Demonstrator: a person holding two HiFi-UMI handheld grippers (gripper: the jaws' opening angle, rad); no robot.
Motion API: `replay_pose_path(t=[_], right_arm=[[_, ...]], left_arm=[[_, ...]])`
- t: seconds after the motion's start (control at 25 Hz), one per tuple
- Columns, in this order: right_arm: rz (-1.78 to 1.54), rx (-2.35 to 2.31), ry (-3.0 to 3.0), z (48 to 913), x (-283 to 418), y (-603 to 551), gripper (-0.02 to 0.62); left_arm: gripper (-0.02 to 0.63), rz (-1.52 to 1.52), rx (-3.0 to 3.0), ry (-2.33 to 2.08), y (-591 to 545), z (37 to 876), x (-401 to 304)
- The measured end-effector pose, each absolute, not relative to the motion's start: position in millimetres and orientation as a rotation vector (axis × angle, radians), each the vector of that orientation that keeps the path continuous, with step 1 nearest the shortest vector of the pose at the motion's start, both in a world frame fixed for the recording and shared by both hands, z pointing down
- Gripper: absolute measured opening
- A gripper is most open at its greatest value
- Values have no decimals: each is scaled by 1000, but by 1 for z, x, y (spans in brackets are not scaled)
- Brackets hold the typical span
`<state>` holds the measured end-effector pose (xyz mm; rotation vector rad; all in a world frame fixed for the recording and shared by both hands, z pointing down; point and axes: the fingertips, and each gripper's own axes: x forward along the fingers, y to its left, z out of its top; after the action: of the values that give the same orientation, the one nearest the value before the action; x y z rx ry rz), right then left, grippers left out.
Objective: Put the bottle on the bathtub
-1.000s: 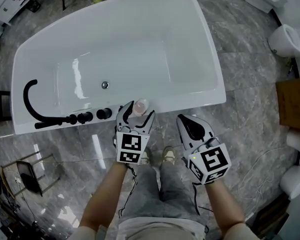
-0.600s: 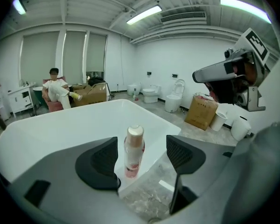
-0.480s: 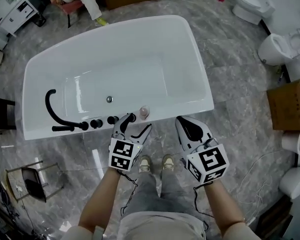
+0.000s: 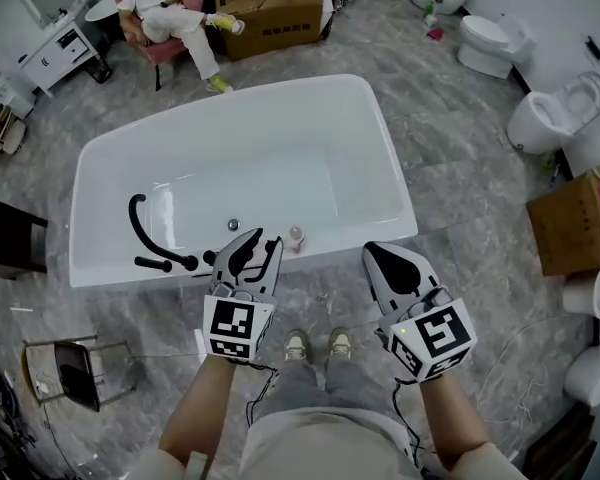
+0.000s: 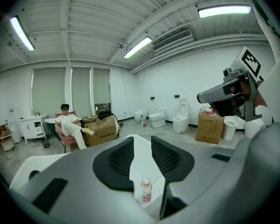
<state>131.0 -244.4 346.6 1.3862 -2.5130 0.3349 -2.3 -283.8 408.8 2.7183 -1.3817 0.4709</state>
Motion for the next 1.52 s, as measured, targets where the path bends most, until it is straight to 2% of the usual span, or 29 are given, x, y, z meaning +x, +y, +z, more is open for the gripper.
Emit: replay_pose_path(t=[0.2, 0.44, 0.68, 1.0, 1.36, 1.52], right_arm=[[248, 1381, -2563, 293, 130, -218, 29], [87, 1472, -2580, 226, 145, -196, 29], [23, 1489, -2614, 195, 143, -169, 29], [87, 1409, -2611, 207, 122, -139, 29], [239, 1391, -2617, 229, 122, -138, 29], [192, 1412, -2610, 223, 125, -139, 29]], left_arm=[[76, 482, 2787, -1425, -259, 358, -7], [47, 378, 2848, -1439, -228, 299, -7], [38, 229, 2869, -1422, -196, 261, 1], [29, 307, 2946, -1361, -168, 259, 3], [25, 232, 2931, -1408, -163, 244, -6], [25, 307, 2969, -1428, -161, 243, -5]])
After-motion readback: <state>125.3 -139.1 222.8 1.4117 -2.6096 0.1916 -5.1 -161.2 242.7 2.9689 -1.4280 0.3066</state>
